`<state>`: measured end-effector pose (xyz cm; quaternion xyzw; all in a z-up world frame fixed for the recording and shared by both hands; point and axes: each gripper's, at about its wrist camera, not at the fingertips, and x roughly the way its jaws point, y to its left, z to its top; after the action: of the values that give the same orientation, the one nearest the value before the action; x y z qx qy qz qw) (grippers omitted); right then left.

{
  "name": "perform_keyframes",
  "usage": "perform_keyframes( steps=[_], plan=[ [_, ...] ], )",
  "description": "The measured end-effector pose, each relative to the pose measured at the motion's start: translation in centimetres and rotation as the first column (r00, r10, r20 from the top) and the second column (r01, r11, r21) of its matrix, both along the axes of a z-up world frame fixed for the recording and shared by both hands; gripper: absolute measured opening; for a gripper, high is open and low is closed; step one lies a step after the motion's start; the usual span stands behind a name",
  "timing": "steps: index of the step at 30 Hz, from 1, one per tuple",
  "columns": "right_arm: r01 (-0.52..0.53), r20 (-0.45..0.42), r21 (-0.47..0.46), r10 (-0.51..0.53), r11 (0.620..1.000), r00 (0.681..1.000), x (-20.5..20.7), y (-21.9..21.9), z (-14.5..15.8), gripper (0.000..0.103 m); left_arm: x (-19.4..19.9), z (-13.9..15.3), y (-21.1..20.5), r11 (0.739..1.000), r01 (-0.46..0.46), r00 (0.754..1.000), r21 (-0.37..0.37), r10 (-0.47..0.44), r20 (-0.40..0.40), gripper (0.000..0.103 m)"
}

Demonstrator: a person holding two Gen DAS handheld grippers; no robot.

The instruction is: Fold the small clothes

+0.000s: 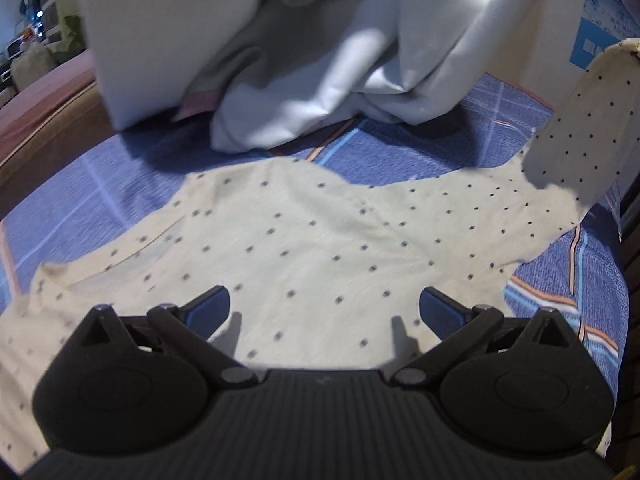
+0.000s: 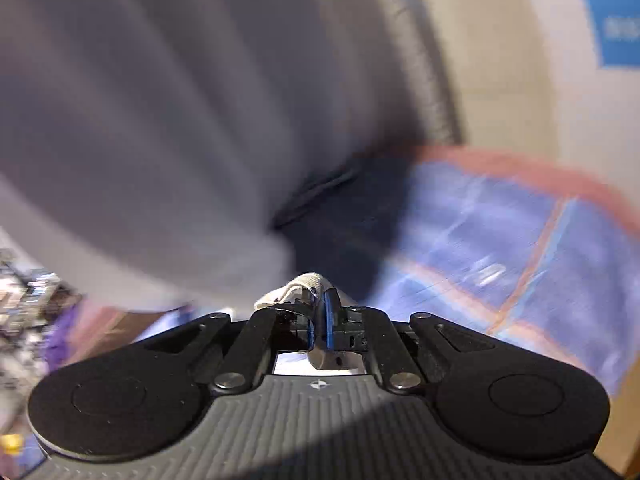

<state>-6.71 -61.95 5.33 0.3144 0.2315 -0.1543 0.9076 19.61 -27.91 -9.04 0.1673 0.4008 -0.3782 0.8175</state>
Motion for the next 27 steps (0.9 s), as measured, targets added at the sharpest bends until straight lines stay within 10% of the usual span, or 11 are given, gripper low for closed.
perform_keyframes(
  steps=[5, 9, 14, 19, 27],
  plan=[
    [-0.234, -0.011, 0.025, 0.234, 0.972, 0.972, 7.7, 10.0, -0.9, 0.009, -1.1, 1.4, 11.6, 0.977, -0.189, 0.981, 0.101, 0.193, -0.028, 0.103],
    [-0.365, -0.023, -0.064, 0.365, 0.929, 0.931, 14.3, 19.8, -2.8, 0.009, -3.0, 3.6, 20.9, 0.926, -0.375, 0.925, 0.044, 0.377, -0.045, 0.103],
    [-0.494, 0.034, 0.054, 0.493, 0.868, 0.869, 21.3, 30.7, -6.1, 0.009, -5.6, 4.6, 28.7, 0.873, -0.487, 0.872, 0.032, 0.488, -0.047, 0.103],
    [-0.579, 0.040, 0.081, 0.578, 0.811, 0.815, 24.7, 40.0, -9.0, 0.009, -7.4, 3.7, 33.3, 0.819, -0.570, 0.816, 0.057, 0.573, -0.073, 0.103],
    [-0.583, -0.066, 0.100, 0.590, 0.806, 0.805, 24.9, 43.6, -13.0, 0.014, -8.7, 2.1, 34.4, 0.811, -0.585, 0.800, 0.032, 0.583, -0.144, 0.103]
  ],
)
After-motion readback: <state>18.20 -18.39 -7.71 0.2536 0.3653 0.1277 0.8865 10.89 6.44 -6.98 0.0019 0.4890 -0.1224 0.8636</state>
